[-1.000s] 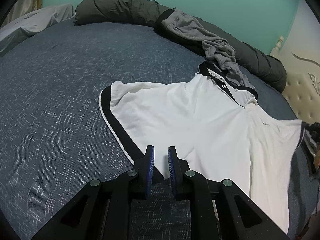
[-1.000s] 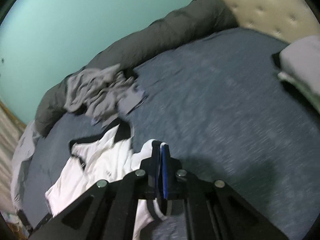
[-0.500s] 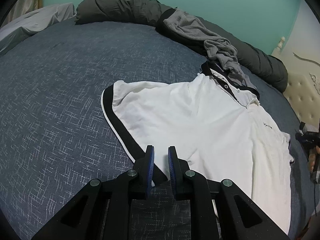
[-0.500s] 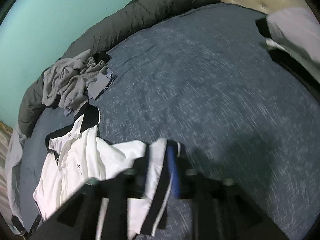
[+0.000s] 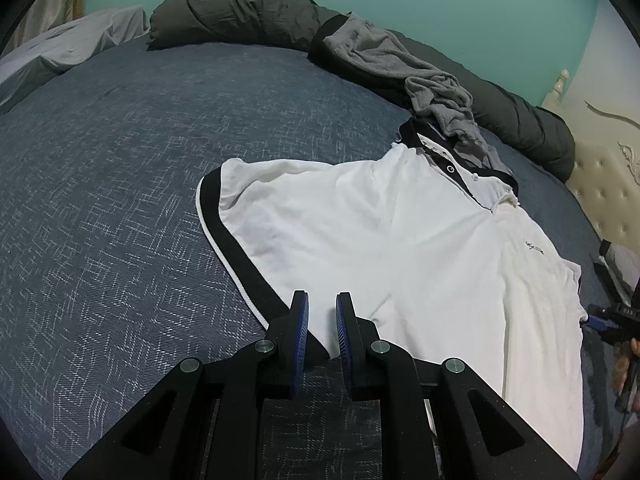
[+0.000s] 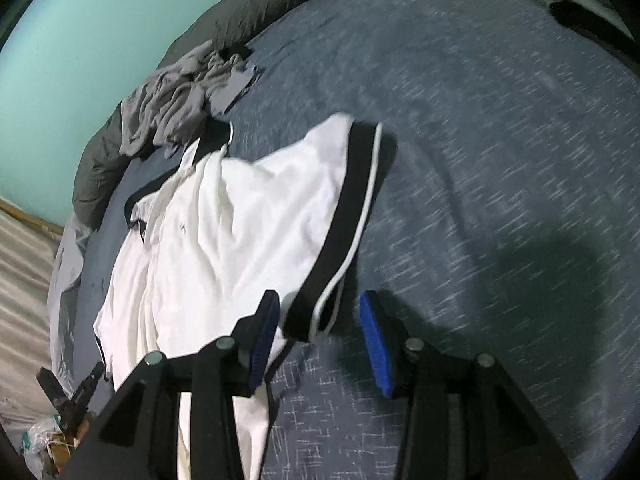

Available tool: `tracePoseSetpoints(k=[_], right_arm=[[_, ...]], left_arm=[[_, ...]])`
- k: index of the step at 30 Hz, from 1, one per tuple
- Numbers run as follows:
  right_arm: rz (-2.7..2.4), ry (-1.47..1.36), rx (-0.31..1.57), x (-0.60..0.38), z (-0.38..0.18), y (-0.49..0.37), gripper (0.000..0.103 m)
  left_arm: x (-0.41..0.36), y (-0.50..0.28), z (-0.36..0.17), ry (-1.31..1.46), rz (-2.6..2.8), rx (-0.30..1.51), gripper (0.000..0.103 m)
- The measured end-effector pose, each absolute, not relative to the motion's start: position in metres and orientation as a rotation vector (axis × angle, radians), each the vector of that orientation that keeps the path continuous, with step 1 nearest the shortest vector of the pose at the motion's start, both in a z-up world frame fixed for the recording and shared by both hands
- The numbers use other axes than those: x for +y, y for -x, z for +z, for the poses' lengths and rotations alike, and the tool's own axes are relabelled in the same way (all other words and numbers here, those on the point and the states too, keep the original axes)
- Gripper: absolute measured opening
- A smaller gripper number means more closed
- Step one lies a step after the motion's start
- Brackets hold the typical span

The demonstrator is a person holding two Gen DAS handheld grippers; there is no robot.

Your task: Fold clothes

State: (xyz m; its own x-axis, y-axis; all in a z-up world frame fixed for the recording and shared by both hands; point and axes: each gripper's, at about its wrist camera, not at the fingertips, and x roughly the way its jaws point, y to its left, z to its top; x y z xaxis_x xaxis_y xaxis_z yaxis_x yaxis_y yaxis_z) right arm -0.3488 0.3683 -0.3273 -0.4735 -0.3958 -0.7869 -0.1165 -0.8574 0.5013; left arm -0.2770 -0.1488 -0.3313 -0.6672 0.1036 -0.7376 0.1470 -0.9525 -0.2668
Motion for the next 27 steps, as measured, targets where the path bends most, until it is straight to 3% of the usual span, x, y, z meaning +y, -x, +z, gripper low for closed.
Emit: tracePoseSetpoints(k=[1,3,5,13,23,25,27], right_arm=[[-2.447,-1.512,-0.746,0.366,-0.329,0.349,0.038],[-2.46,-1.514,-0.712,0.361,-0.33,0.351,0.012],[-2.487,-1.502,-0.674,0.358,-0.325,0.353,0.004],[-2.648,-1.413,-0.636,0.395,-0.279,0.358,0.0],[-2.542,-1.416,-0.798,0.413,-0.292,0.355,0.002],[-2.489,-1.451,-0.796,0.397,-0.302,0.355,0.009],[-2.45,-1.486,-0.795,0.384,-0.312,0.356,0.039]], left_arm=[[-0.149,0.277,-0.332,-1.272,-2.805,0.48,0.015],[-0.15,0.277,-0.332,-1.272,-2.806,0.481,0.015],[-0.15,0.277,-0.332,-1.271,-2.806,0.482,0.015],[-0.152,0.277,-0.332,-1.271,-2.802,0.494,0.015],[-0.153,0.278,-0.333,-1.273,-2.8,0.495,0.015],[-0.152,0.279,-0.334,-1.277,-2.799,0.495,0.015],[-0.152,0.278,-0.334,-1.28,-2.8,0.491,0.015]])
